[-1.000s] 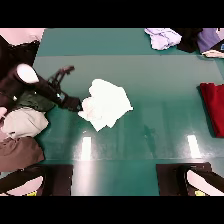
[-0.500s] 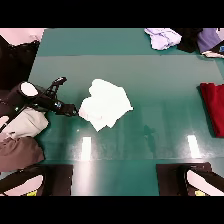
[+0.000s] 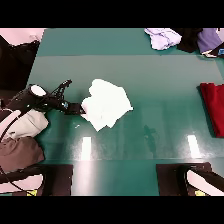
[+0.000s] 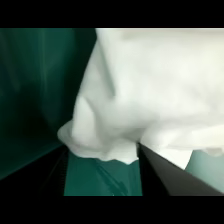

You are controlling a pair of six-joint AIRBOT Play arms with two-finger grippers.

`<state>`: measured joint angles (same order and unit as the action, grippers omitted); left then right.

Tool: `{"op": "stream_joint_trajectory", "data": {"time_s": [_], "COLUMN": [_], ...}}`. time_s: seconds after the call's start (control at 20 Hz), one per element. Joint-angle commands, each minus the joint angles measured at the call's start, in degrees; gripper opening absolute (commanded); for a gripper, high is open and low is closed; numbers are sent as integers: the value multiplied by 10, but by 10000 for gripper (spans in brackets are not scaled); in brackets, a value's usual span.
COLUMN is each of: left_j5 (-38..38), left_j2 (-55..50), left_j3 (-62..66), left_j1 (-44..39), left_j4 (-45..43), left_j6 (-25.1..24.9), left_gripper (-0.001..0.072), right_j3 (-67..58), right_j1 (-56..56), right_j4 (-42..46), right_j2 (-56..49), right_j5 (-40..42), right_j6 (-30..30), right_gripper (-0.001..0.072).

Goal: Fold the shirts.

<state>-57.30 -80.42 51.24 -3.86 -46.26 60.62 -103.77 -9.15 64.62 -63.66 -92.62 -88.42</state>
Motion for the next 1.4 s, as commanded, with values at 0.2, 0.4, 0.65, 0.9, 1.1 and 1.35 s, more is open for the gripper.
{"op": "stream_joint_trajectory", "data": {"time_s": [0.2, 0.4, 0.65, 0.9, 1.1, 1.35], "left_j5": [-10, -34, -80, -110, -125, -129], "left_j2": [-7, 45, 124, 137, 137, 137], "left_j3": [12, 58, 135, 180, 180, 180], "left_j1": [1, 1, 1, 1, 1, 1], "left_j4": [38, 37, 36, 34, 27, 25], "left_j6": [-15, -15, -9, 13, 21, 24], "left_gripper": [28, 28, 28, 28, 28, 28], "right_j3": [69, 293, 519, 561, 508, 408], "right_j1": [7, 77, 174, 233, 269, 324], "right_j4": [-23, -21, -38, -110, -172, -186], "right_j2": [14, 76, 80, -33, -129, -235], "right_j5": [-6, 81, 246, 380, 421, 414], "right_j6": [0, -4, -7, 7, 43, 51], "right_gripper": [14, 14, 619, 617, 617, 617]}}
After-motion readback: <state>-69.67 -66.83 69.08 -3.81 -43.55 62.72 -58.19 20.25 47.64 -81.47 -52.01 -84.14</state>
